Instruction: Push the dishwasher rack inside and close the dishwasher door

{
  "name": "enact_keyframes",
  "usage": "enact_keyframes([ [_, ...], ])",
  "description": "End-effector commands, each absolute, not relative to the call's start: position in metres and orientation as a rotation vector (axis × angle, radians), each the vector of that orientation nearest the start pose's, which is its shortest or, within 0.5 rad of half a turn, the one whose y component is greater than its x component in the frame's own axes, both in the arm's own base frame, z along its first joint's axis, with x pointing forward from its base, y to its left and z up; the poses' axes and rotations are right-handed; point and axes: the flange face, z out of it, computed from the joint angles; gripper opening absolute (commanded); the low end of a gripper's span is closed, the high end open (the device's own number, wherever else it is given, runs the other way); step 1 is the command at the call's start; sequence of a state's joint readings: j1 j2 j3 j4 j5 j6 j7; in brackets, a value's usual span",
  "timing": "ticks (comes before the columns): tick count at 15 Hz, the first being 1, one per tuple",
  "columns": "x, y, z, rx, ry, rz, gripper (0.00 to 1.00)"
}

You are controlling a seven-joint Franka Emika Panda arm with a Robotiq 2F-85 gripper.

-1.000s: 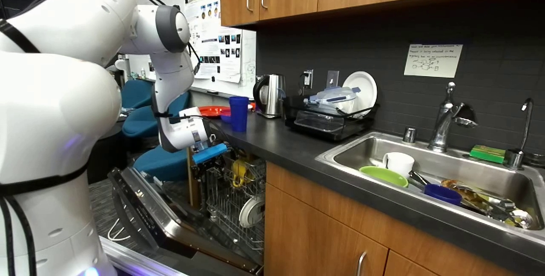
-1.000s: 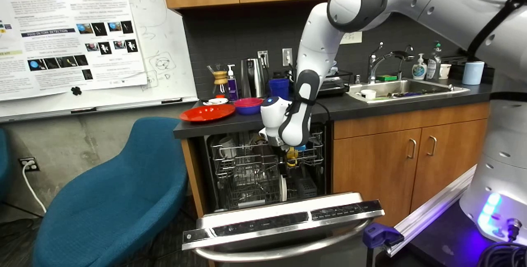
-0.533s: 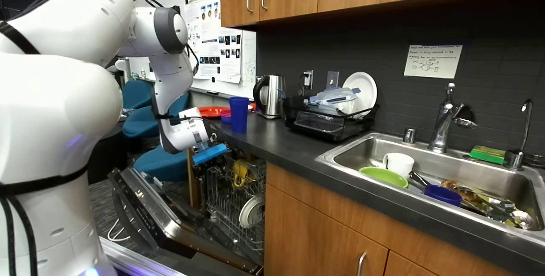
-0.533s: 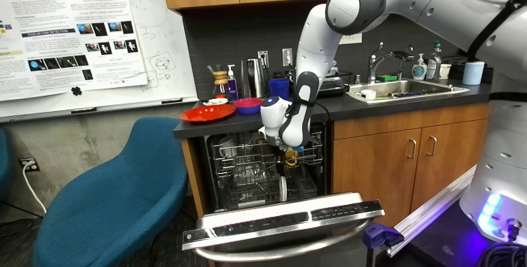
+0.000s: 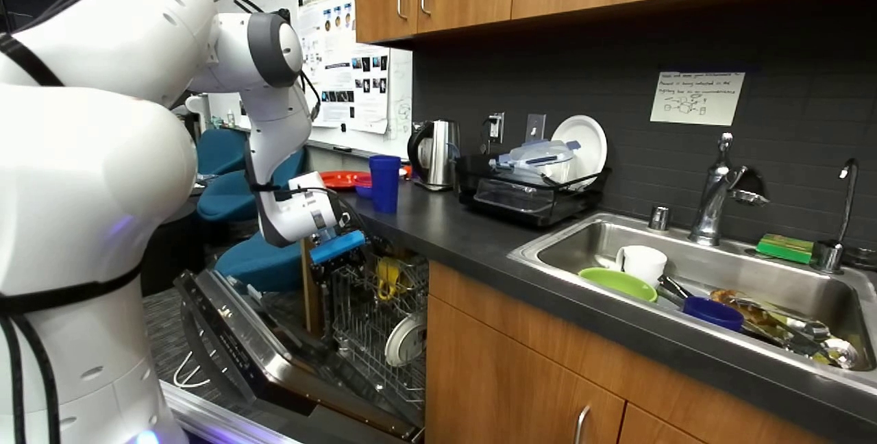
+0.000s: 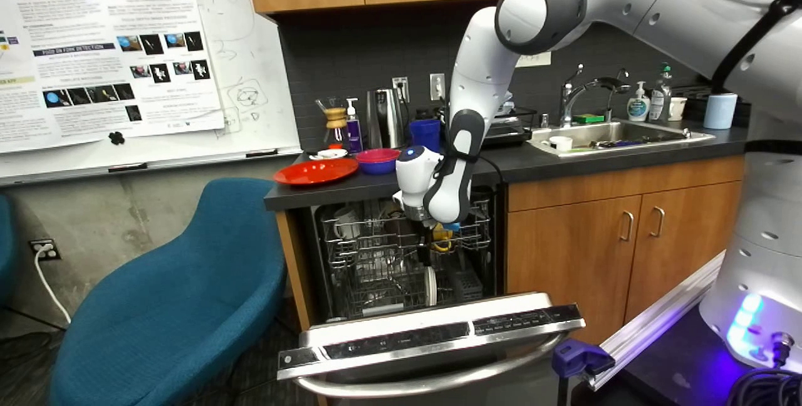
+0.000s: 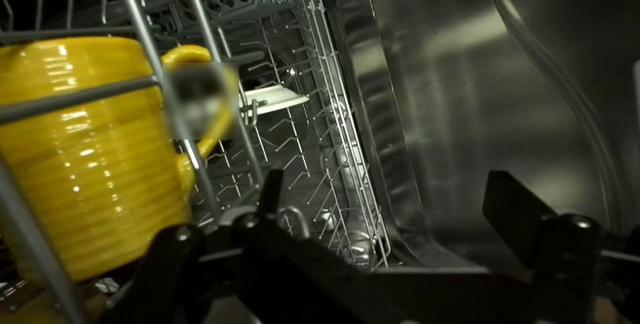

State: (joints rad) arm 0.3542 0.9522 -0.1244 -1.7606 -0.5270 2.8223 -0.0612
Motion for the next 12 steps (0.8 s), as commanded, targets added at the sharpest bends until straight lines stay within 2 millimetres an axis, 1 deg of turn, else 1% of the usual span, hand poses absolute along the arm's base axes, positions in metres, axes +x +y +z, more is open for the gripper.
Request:
enact_keyframes([
  [1, 0.648, 0.148, 0.056, -3.145, -1.448, -0.296, 1.00],
  [4, 0.651, 0.146, 0.057, -3.148, -1.432, -0.301, 1.00],
  [6, 0.648, 0.146, 0.058, -3.149, -1.413, -0.289, 1.00],
  [8, 0.638, 0.149, 0.058, -3.152, -1.331, -0.235, 1.00],
  [12, 0.620, 0.157, 0.059, -3.147, -1.279, -0.217, 1.00],
])
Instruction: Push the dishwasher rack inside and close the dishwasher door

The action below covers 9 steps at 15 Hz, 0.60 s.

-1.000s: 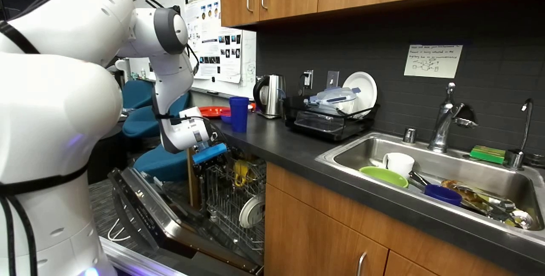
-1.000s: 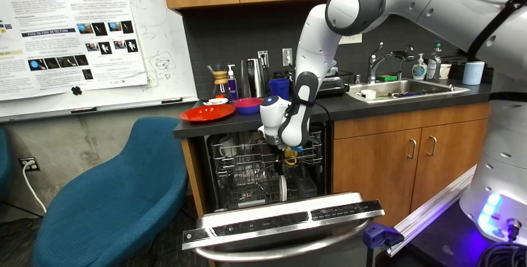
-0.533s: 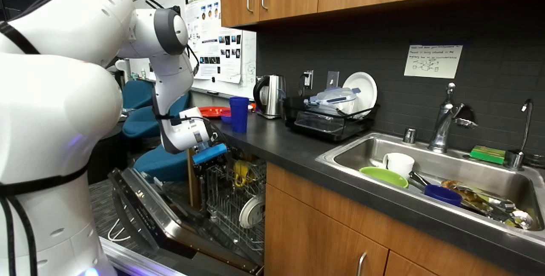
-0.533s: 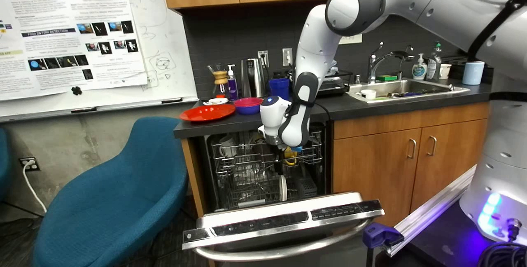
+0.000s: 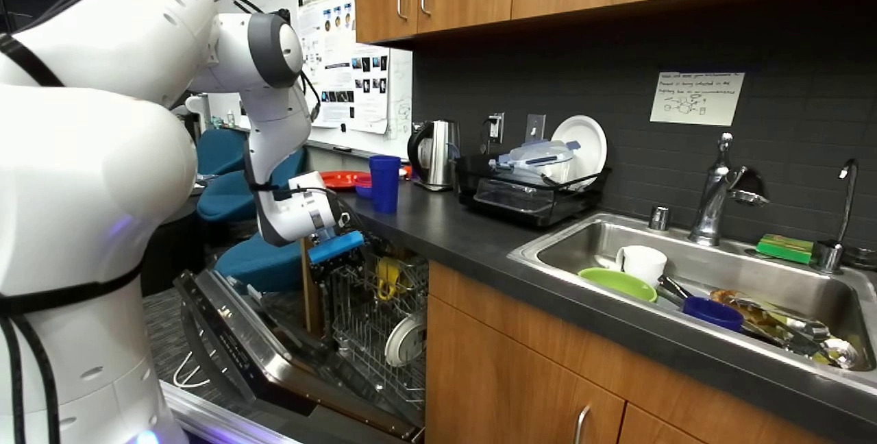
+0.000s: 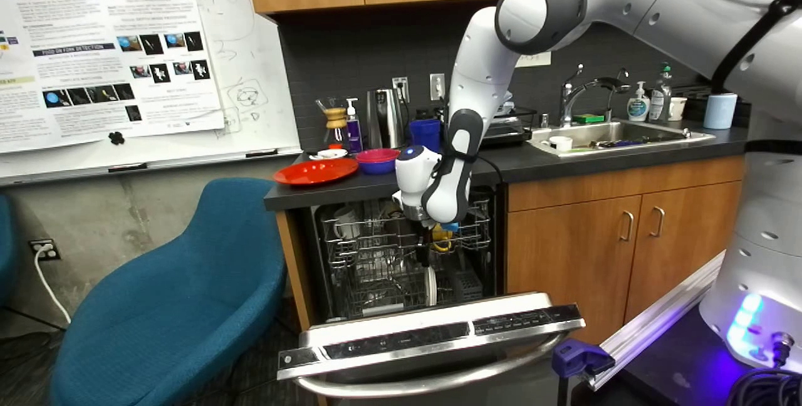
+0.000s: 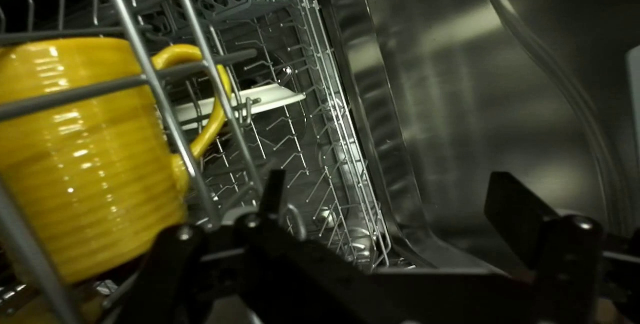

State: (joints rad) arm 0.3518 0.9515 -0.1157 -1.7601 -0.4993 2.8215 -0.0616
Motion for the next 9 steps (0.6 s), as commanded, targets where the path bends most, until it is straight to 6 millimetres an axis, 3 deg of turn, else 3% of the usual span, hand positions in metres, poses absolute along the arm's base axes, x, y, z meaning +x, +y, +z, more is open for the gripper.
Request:
enact_keyframes([
  [1, 0.618, 0.158, 0.060, -3.151, -1.263, -0.214, 1.00],
  [6, 0.600, 0.168, 0.063, -3.174, -1.139, -0.120, 1.00],
  [9, 0.582, 0.169, 0.061, -3.222, -1.016, 0.071, 1.00],
])
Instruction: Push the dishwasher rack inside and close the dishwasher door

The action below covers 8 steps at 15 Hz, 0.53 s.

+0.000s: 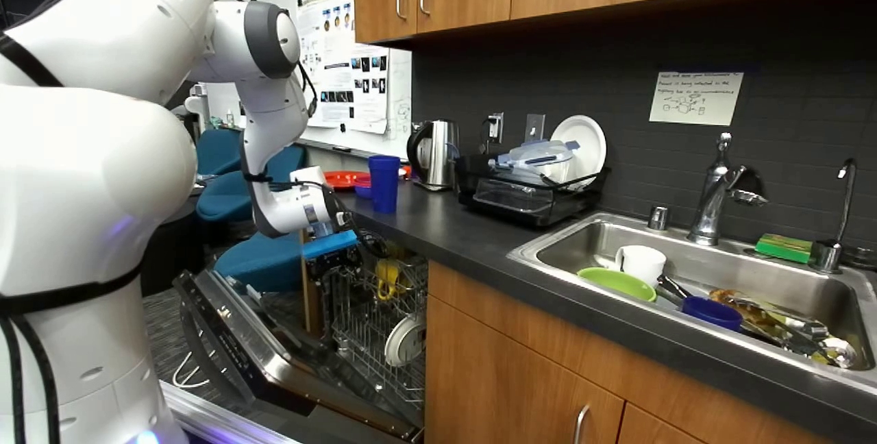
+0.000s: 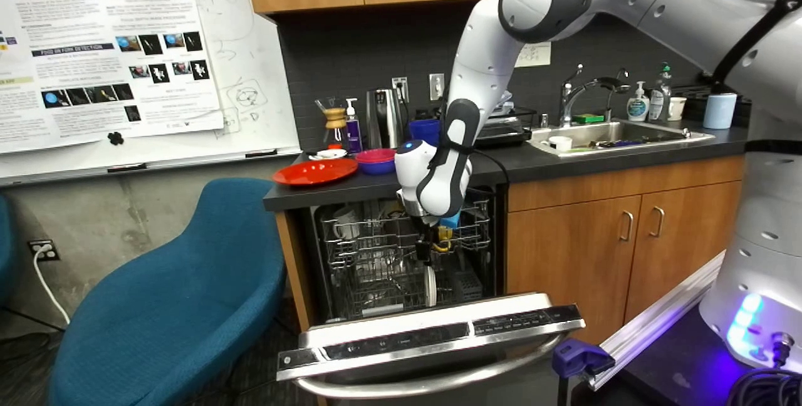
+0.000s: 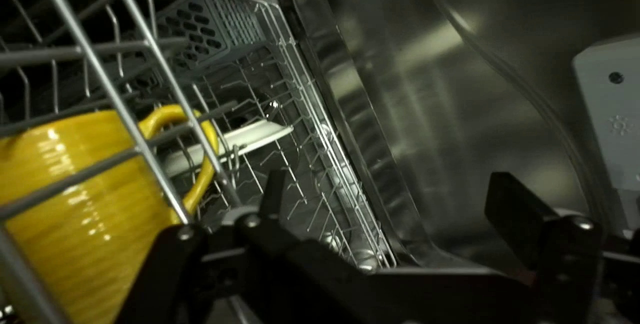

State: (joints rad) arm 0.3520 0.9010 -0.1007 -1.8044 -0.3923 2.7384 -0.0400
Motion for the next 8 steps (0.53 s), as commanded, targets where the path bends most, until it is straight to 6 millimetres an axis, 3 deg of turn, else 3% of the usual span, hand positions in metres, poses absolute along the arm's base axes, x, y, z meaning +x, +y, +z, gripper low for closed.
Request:
enact_keyframes([
  [1, 0.576, 0.168, 0.061, -3.234, -0.985, 0.131, 1.00],
  [4, 0.557, 0.172, 0.066, -3.244, -0.930, 0.258, 1.00],
  [8, 0.532, 0.189, 0.083, -3.215, -0.954, 0.268, 1.00],
])
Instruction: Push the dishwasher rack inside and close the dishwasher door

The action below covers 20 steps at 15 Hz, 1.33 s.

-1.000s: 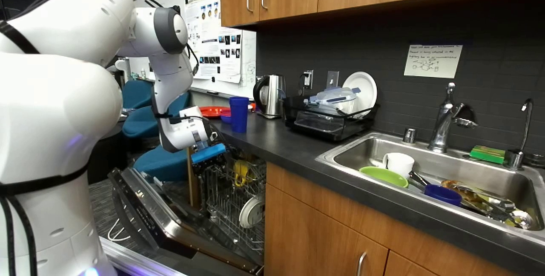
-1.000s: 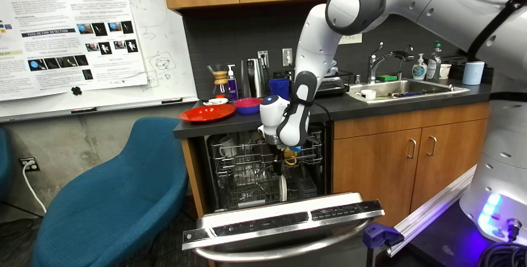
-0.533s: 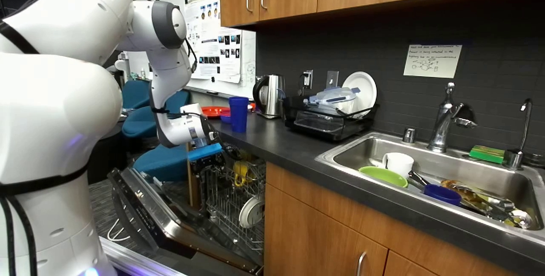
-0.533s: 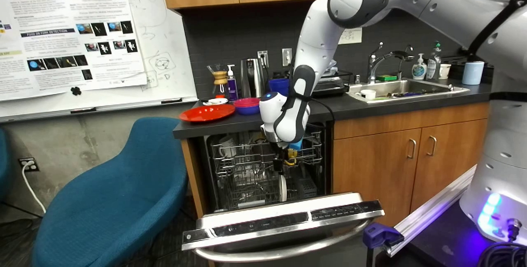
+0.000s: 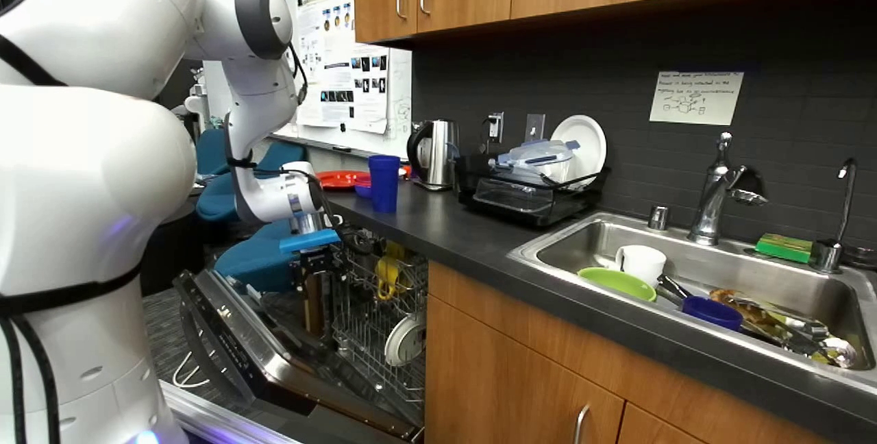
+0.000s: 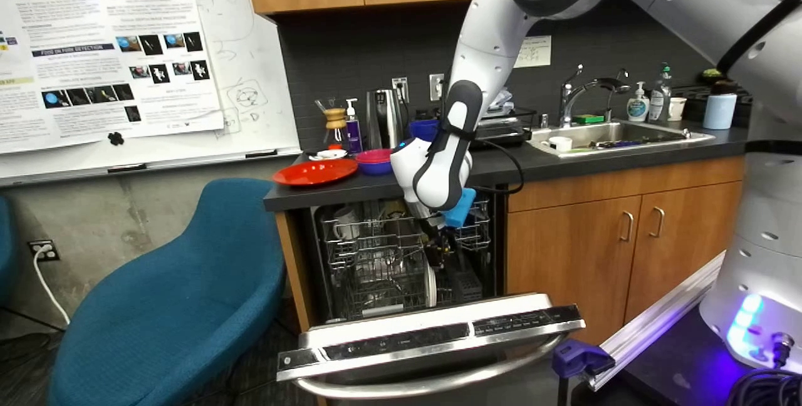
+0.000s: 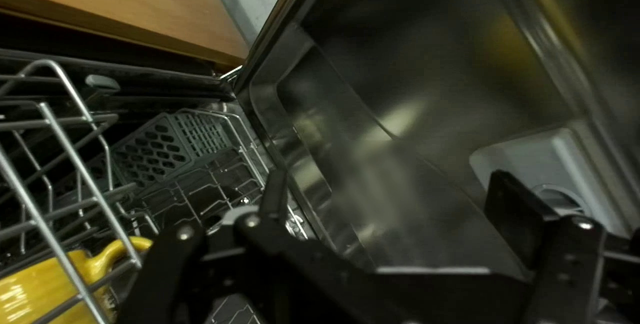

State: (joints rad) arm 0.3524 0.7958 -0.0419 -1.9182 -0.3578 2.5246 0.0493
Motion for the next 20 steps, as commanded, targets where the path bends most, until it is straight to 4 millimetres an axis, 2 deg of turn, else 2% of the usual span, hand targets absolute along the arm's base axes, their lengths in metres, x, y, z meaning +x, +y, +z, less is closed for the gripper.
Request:
enact_keyframes([
  [1, 0.525, 0.193, 0.089, -3.205, -0.971, 0.263, 1.00],
  [6, 0.494, 0.213, 0.125, -3.157, -1.012, 0.234, 1.00],
  [9, 0.474, 0.220, 0.140, -3.119, -1.024, 0.265, 1.00],
  [14, 0.443, 0.235, 0.148, -3.011, -1.050, 0.404, 1.00],
  [20, 0.423, 0.250, 0.155, -2.885, -1.138, 0.554, 1.00],
])
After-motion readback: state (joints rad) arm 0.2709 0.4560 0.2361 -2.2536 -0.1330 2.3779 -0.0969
